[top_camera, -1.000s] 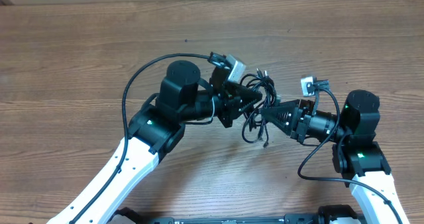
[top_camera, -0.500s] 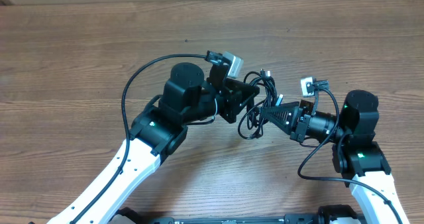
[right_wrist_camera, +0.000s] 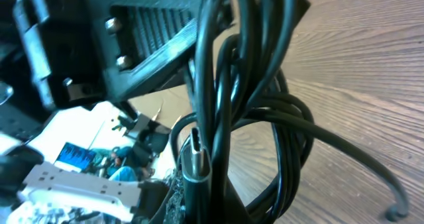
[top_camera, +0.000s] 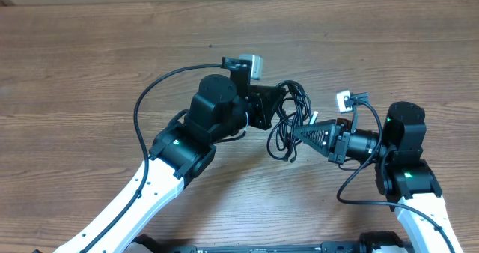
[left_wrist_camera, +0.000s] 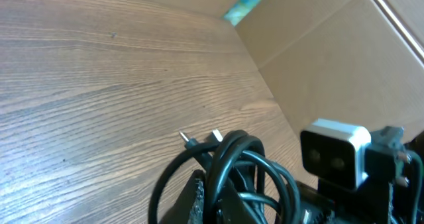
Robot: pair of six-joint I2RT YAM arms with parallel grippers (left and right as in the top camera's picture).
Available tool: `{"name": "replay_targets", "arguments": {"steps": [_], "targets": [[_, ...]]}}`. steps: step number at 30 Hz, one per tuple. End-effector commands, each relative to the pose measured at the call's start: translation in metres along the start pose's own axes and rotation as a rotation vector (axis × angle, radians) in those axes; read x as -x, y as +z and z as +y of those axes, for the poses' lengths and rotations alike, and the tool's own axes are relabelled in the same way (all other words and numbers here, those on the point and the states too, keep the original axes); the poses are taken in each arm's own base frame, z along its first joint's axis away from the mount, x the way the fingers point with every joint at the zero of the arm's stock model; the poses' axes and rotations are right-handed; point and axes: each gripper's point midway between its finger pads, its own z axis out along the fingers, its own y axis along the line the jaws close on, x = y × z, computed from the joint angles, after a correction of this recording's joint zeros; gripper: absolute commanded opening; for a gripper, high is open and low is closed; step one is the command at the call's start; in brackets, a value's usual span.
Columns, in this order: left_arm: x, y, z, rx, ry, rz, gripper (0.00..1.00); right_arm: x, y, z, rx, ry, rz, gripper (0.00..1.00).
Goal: Untangle cables
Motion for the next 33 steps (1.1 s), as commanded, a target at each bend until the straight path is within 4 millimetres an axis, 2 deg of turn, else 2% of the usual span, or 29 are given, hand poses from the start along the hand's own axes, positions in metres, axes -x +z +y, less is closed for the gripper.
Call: {"name": "replay_targets", "arguments": {"steps": [1,11,20,24,25,27,30,31,33], "targets": [[0.05,-0.017,0.018,0.126,-0.055,-0.214,0.04,-0.019,-0.003,0.029,0.173,-0.055,0.087,0.04],[0.038,-0.016,0.027,0.158,-0.112,-0.17,0.04,-0.025,-0.006,0.043,0.259,-0.097,0.119,0.04],[0.042,-0.018,0.032,0.184,-0.124,-0.195,0.04,-0.025,-0.006,0.043,0.259,-0.101,0.118,0.04],[0.042,-0.017,0.027,0.156,-0.151,-0.19,0.04,-0.025,-0.006,0.042,0.254,-0.097,0.117,0.26],[0.041,-0.017,0.025,0.145,-0.15,-0.181,0.04,-0.025,-0.006,0.041,0.248,-0.097,0.115,0.36],[0.037,-0.015,0.021,0.122,-0.122,-0.156,0.04,-0.023,-0.005,0.038,0.23,-0.097,0.107,0.48],[0.032,-0.014,0.011,0.077,-0.028,-0.116,0.04,-0.02,-0.003,0.032,0.192,-0.096,0.092,0.59],[0.028,-0.013,0.001,0.023,0.053,-0.088,0.04,-0.019,-0.003,0.029,0.174,-0.092,0.084,0.62],[0.025,-0.013,-0.009,-0.03,0.118,-0.065,0.04,-0.017,-0.002,0.025,0.151,-0.09,0.075,0.64]]}}
